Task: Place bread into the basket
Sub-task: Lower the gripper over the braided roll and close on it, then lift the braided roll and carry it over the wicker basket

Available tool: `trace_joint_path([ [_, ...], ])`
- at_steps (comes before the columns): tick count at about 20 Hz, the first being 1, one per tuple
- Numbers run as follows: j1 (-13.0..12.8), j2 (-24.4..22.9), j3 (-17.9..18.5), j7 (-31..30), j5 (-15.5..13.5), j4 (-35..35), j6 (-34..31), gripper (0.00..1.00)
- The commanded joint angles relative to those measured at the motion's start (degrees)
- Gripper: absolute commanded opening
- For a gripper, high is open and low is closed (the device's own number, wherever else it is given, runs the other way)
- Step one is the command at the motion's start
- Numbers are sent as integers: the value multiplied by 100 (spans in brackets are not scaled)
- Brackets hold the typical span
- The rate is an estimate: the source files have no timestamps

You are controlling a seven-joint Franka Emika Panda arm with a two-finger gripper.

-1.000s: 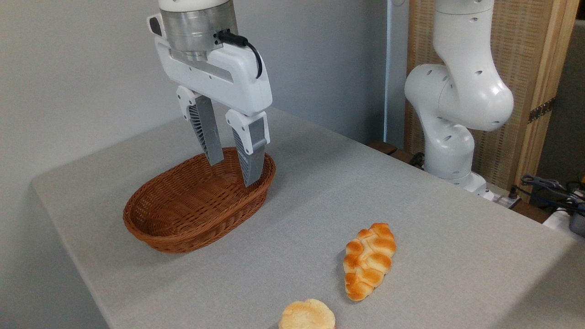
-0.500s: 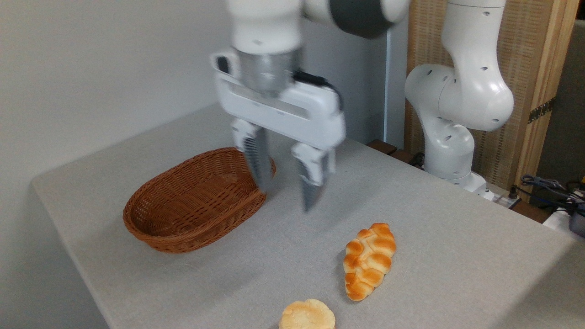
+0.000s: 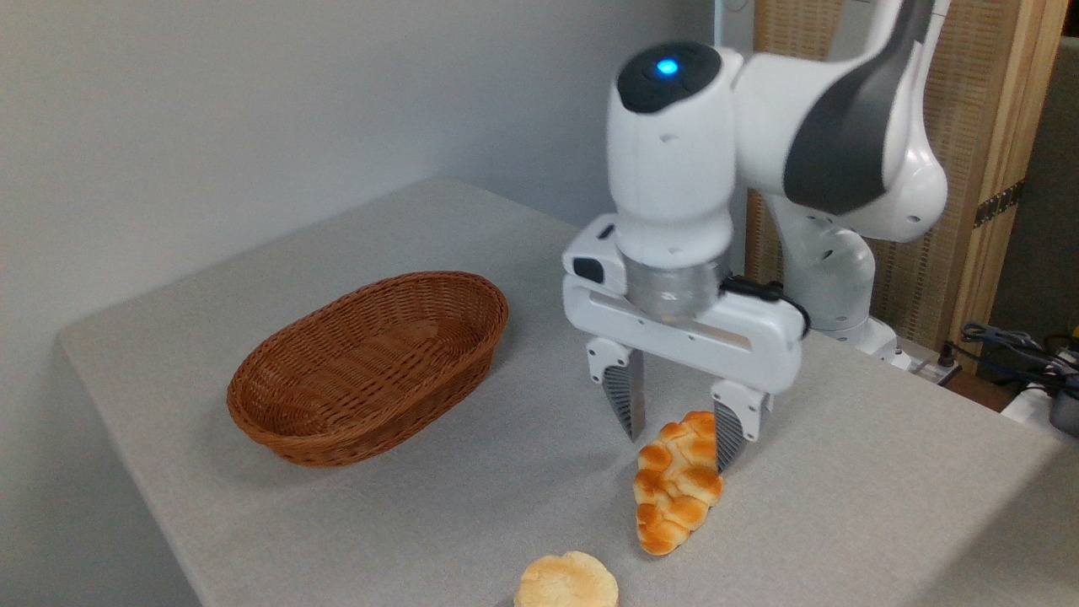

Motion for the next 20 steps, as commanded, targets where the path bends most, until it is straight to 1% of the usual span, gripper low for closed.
trace_joint_path([
  [1,-186,-55,161,13,85,-92,185,100],
  [4,-186,-55,232,101,103,-188,265,100],
  [5,-195,-63,232,170,112,-206,265,90],
  [6,-195,-63,232,415,103,-215,256,74],
  [7,-195,-63,240,565,103,-241,256,67],
  [8,-195,-55,249,584,103,-259,256,55],
  [9,-195,-55,284,593,103,-259,256,48],
  [13,-195,-55,311,611,94,-250,247,43],
  [19,-203,-55,311,611,94,-233,195,43],
  [20,-273,-63,311,585,94,-207,186,43],
])
